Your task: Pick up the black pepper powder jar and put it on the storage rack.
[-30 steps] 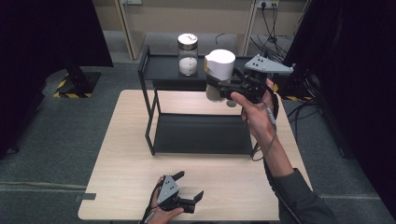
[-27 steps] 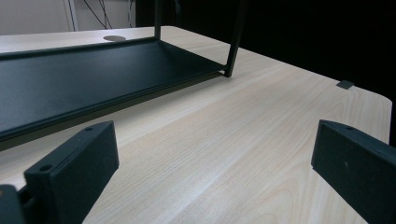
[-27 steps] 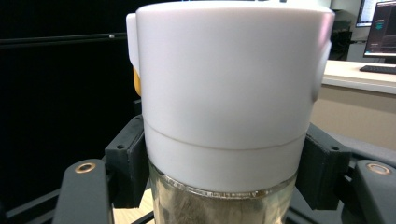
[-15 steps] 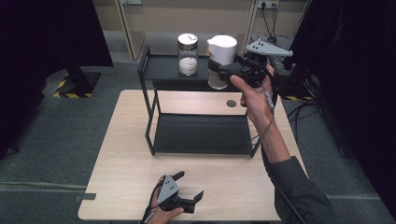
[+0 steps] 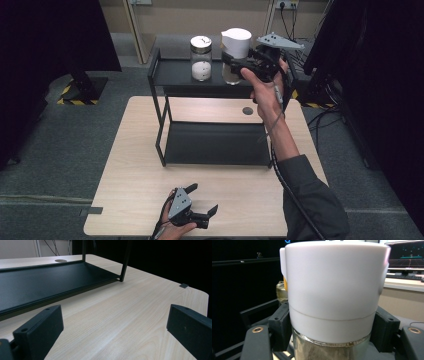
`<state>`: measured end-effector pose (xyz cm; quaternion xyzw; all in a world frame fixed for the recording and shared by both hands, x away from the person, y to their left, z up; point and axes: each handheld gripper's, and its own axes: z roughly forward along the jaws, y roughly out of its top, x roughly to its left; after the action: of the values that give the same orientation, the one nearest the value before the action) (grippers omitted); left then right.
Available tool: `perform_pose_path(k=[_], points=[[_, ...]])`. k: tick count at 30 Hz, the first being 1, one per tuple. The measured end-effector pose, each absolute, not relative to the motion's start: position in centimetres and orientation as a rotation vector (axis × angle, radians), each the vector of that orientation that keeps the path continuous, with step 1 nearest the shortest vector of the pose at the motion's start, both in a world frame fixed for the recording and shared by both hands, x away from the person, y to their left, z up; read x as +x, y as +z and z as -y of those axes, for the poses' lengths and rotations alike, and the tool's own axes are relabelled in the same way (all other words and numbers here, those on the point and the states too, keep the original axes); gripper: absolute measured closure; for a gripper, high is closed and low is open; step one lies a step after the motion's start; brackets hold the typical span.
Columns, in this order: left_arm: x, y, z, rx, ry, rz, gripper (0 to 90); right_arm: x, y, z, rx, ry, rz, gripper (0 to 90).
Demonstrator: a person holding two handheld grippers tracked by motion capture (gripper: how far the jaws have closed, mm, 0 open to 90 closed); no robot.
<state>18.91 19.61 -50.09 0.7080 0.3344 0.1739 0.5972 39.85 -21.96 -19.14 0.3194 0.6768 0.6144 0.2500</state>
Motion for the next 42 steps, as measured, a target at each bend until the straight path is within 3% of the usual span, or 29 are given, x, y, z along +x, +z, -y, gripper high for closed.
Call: perform_pose_path(k=[35, 42], points=[[18.8, -50.1, -19.5, 1.646, 0.406, -0.770, 0.2, 41.7, -20.2, 20.1, 0.897, 1.588, -1.811, 30.6], [18.8, -50.1, -19.5, 1.645, 0.407, -0.772, 0.2, 41.3, -19.9, 19.8, 0.891, 1.566, -1.820, 17.5]])
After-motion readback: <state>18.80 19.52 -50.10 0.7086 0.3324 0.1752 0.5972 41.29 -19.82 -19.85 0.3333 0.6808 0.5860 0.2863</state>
